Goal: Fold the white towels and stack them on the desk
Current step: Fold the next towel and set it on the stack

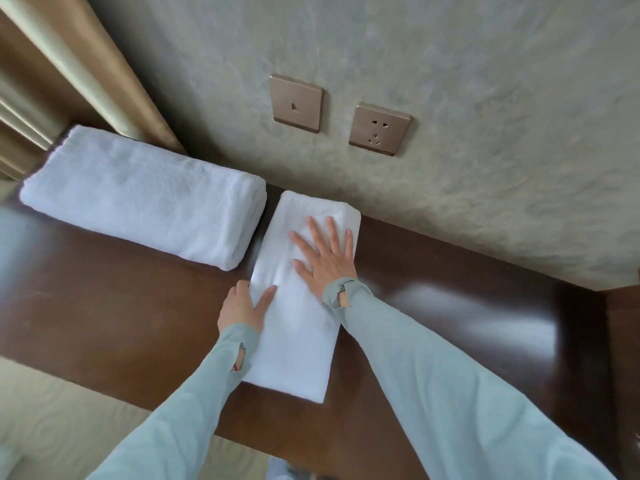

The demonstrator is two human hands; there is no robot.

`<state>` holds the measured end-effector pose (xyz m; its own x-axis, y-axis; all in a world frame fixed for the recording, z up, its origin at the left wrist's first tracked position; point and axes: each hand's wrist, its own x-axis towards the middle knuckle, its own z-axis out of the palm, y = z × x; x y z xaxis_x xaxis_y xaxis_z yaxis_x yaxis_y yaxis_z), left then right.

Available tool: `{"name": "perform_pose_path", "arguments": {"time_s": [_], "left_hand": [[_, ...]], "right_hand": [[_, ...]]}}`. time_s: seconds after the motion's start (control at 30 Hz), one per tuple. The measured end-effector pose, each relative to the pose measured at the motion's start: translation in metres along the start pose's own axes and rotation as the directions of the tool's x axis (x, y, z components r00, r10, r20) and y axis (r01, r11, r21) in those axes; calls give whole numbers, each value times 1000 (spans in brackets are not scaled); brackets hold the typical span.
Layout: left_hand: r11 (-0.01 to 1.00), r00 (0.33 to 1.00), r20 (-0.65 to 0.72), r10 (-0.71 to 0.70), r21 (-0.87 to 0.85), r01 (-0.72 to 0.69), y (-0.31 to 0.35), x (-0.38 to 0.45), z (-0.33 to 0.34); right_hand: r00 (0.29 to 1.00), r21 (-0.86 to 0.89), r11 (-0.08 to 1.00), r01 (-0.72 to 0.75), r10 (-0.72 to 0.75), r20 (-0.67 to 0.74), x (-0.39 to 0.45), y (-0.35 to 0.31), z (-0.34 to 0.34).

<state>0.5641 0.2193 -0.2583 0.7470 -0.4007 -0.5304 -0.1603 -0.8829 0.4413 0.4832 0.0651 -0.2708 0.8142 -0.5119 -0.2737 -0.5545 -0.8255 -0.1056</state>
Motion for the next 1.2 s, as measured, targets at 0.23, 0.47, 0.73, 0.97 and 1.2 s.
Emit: {"name": "perform_pose_path", "arguments": {"time_s": [0.23,0.47,0.73,0.97,1.2], "left_hand": [[870,927,101,-362,-321,375,-23,-27,-16],[794,847,190,-497,-293,532,-33,-59,3],[211,635,328,-699,-754,622,-21,-96,49],[445,702,270,-658,-613,653,-30,-96,38],[678,863,37,-504,-603,422,-34,-86,-29]], "right_hand": [[972,166,959,-231,218,91,48,13,-44],[956,101,967,-234,210,204,70,22,-59],[957,156,968,-199,157,245,76,39,-56],[901,178,920,-349,278,334,46,53,-57],[810,524,632,-571,327,487,1,51,-74]]}}
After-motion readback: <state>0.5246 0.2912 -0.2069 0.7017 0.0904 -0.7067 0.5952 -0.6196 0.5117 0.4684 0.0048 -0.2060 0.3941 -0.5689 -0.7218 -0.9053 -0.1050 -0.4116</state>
